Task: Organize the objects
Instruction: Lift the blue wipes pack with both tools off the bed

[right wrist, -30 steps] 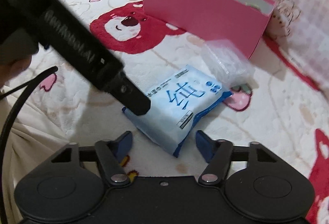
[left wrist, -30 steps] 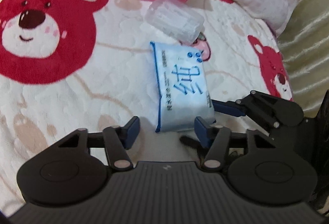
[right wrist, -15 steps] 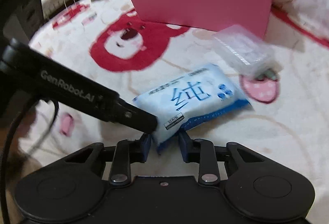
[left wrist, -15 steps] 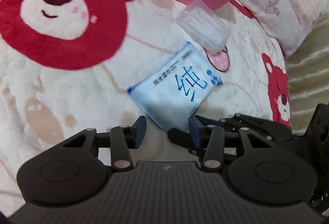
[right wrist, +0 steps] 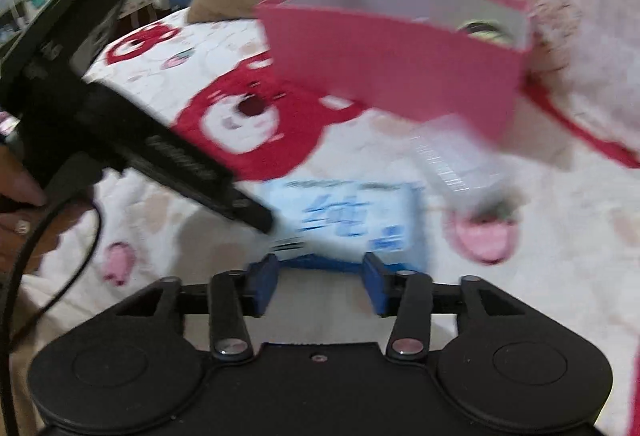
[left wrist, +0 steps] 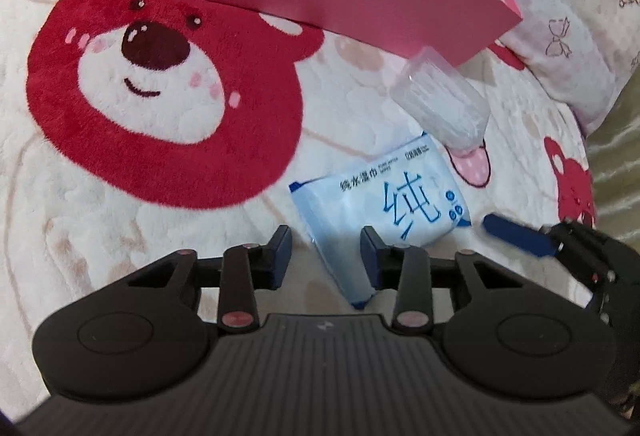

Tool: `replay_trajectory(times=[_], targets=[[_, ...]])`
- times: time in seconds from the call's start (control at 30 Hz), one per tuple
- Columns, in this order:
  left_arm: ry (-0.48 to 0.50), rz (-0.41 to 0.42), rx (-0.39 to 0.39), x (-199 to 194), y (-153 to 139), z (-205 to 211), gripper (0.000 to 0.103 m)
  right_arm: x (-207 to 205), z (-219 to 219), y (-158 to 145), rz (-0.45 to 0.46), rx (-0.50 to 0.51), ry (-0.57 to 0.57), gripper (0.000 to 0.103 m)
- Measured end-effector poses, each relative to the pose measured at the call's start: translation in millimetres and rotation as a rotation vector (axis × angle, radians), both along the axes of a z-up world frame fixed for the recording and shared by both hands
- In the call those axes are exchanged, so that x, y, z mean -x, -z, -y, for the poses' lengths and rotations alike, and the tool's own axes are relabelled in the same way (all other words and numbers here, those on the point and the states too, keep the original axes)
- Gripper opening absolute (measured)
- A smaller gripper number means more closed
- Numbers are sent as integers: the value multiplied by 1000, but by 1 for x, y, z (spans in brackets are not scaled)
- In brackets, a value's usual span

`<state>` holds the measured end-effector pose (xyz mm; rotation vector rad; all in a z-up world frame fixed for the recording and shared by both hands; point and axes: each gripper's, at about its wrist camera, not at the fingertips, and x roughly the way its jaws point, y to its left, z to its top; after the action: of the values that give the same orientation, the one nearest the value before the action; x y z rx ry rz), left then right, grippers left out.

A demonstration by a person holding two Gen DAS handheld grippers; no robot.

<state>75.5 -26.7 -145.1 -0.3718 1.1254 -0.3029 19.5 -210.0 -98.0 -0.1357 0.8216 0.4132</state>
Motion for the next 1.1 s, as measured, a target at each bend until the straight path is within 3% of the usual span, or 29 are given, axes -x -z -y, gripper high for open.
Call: replay_trajectory(times=[0.07,0.17,0.37,0.67,0.83,0.93,1.1], targets=[[-11,-9,26,-1,3,-1,28,-8,11,0,16,20,37,58],[-45,-34,79,-3,9,-8,27,-24,24,5,-1,14,61,58],[-46,-21,67,0,11,-4,27,-52,46,17,-90,-191,87,56],[-53,-18,49,-2,11,-2,29,-55,39,26,-104,-210,115,55],[-49,-13,38,-1,13,0,29,-54,32,26,-83,-158,116,56],[-12,12,72,-4,13,5,30,-49,28,24,-78,-137,93,53],[26,71,-2,-3,8,22,30,-45,32,27,-100,-163,89,51]])
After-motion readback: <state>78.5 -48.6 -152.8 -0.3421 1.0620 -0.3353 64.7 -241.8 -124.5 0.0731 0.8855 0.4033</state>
